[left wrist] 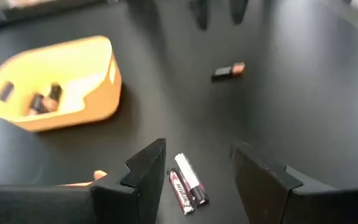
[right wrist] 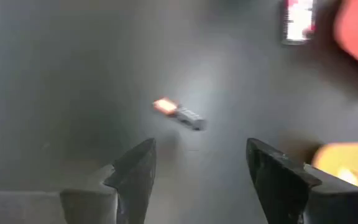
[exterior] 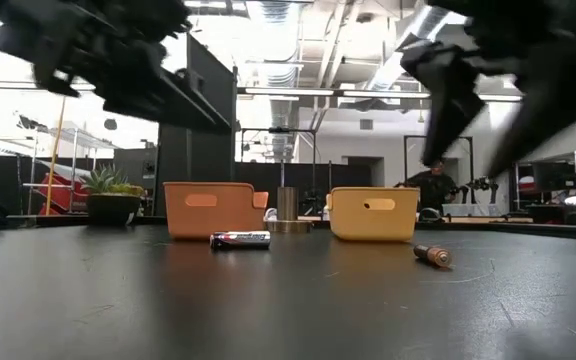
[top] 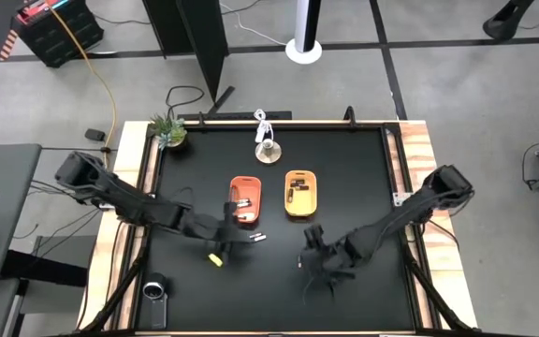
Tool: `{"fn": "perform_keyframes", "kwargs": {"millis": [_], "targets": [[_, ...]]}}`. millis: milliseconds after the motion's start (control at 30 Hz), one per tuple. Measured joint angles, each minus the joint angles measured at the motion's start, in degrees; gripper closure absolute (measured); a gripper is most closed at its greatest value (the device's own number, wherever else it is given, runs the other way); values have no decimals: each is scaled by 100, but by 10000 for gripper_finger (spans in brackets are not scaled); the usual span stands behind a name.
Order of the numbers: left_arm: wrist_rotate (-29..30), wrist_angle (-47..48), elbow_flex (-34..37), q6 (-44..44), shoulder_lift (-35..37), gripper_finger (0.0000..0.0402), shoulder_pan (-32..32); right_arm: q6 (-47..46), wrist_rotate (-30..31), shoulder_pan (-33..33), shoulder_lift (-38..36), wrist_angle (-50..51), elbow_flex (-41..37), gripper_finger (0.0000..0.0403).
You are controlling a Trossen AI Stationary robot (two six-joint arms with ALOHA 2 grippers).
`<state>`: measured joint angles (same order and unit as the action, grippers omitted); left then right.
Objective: Sort batteries
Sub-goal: Put the silver battery into the orange bin
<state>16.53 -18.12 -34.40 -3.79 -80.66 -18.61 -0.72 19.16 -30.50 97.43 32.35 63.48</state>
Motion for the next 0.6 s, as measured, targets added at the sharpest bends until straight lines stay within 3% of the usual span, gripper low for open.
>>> {"fn": "perform_keyframes", "kwargs": {"millis": [267, 433, 600], "targets": [[-3, 515, -931, 136, -894, 228, -31, 1045, -225, -37, 663, 27, 297, 138], [8, 537, -1007, 394, -940, 228, -79, 1740, -783, 163, 1049, 65, 518, 138], [21, 701, -1007, 666, -940, 228, -162, 2263, -883, 321, 1371, 166, 703, 152]]}}
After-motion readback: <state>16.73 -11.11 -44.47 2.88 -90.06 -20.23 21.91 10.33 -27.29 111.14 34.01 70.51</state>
